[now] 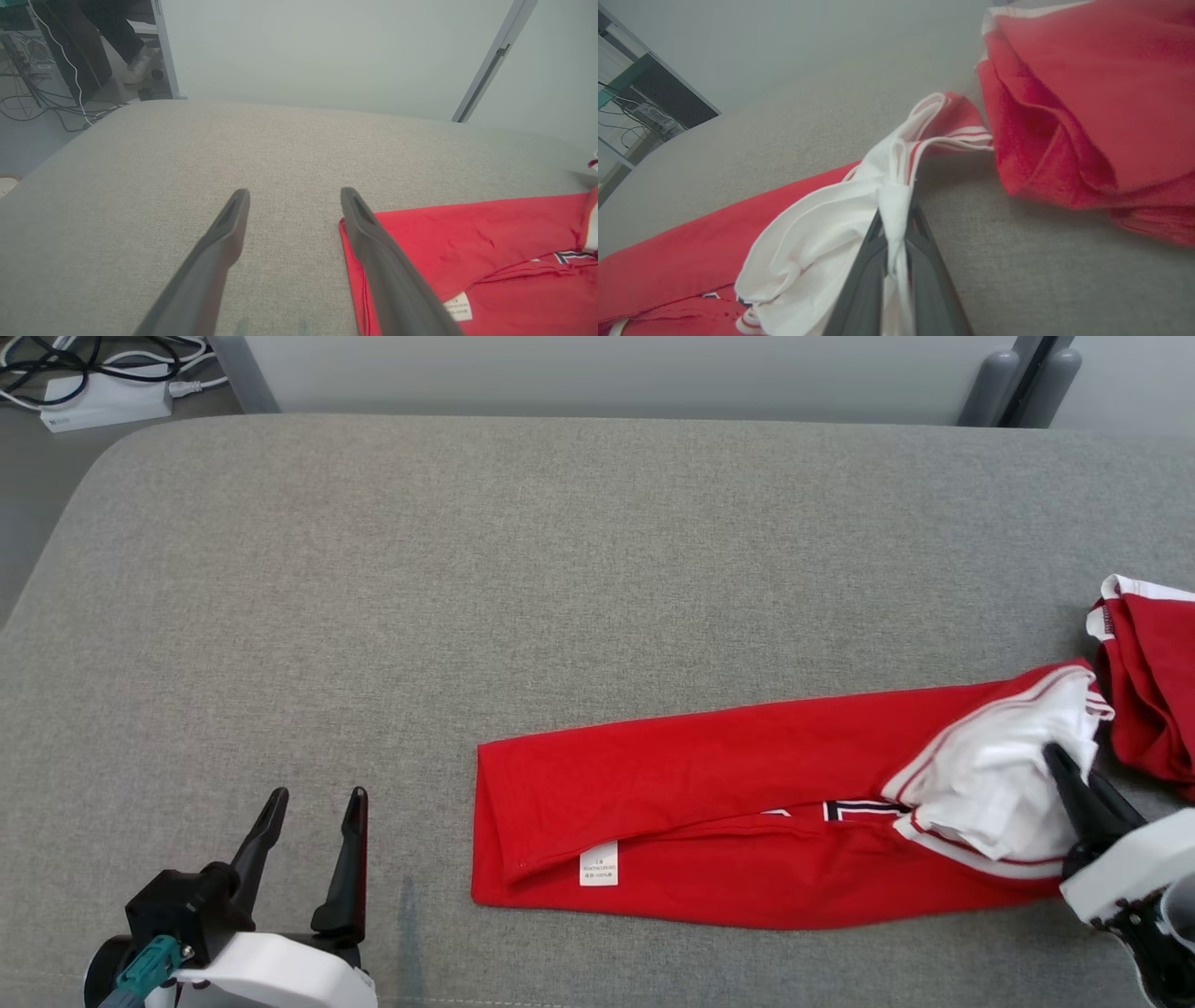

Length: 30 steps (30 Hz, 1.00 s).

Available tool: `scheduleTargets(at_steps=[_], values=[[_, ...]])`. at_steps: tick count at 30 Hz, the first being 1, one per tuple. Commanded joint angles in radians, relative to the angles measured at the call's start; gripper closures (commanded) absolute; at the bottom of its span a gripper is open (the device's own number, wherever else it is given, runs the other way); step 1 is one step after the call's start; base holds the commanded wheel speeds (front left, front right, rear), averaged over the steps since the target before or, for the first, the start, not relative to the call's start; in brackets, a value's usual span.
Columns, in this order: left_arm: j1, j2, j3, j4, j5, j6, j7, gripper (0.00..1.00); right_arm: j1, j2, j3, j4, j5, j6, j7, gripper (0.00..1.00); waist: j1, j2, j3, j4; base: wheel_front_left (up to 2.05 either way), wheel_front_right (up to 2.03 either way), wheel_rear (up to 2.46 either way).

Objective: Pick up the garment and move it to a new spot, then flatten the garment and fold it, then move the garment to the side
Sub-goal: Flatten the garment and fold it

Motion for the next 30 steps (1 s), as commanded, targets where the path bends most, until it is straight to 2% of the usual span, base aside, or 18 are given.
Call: scheduleTargets(at_steps=[1,6,9,11,15,21,30], values=[[-0.055,0.026,0.041,-0.021,-0.001,-0.005,-0.008,0.0,0.013,-0.017,0.001,-0.1,0.027,0.0,0.009,1.0,0.0,-0.0001,-0.004,-0.006,0.0,0.0,0.0],[-0.061,0.025,0.033,-0.024,0.002,-0.006,-0.003,0.0,0.038,0.017,0.026,-0.416,0.058,0.0,0.062,1.0,0.0,-0.0001,-0.008,-0.015,0.0,0.0,0.0],[-0.068,0.025,0.028,-0.025,0.003,-0.008,0.0,0.0,0.029,0.07,0.055,-0.507,0.037,0.0,0.115,1.0,0.0,-0.0001,-0.006,-0.015,0.0,0.0,0.0],[-0.074,0.025,0.024,-0.024,0.005,-0.01,0.003,0.0,0.008,0.123,0.09,-0.519,0.022,0.0,0.158,1.0,0.0,-0.0001,-0.004,-0.012,0.0,0.0,0.0],[-0.091,0.021,0.015,-0.024,0.008,-0.016,0.006,0.0,-0.053,0.244,0.16,-0.458,-0.03,0.0,0.206,1.0,0.0,-0.0001,0.007,0.011,0.0,0.0,0.0],[-0.11,0.007,0.0,-0.016,0.011,-0.027,0.001,0.0,-0.146,0.384,0.233,-0.267,-0.111,0.0,0.196,1.0,0.0,-0.0001,0.028,0.059,0.0,0.0,0.0],[-0.139,-0.011,-0.015,0.006,0.012,-0.039,-0.004,0.0,-0.231,0.447,0.338,-0.103,-0.084,0.0,0.142,1.0,0.0,-0.0001,0.052,0.102,0.0,0.0,0.0]])
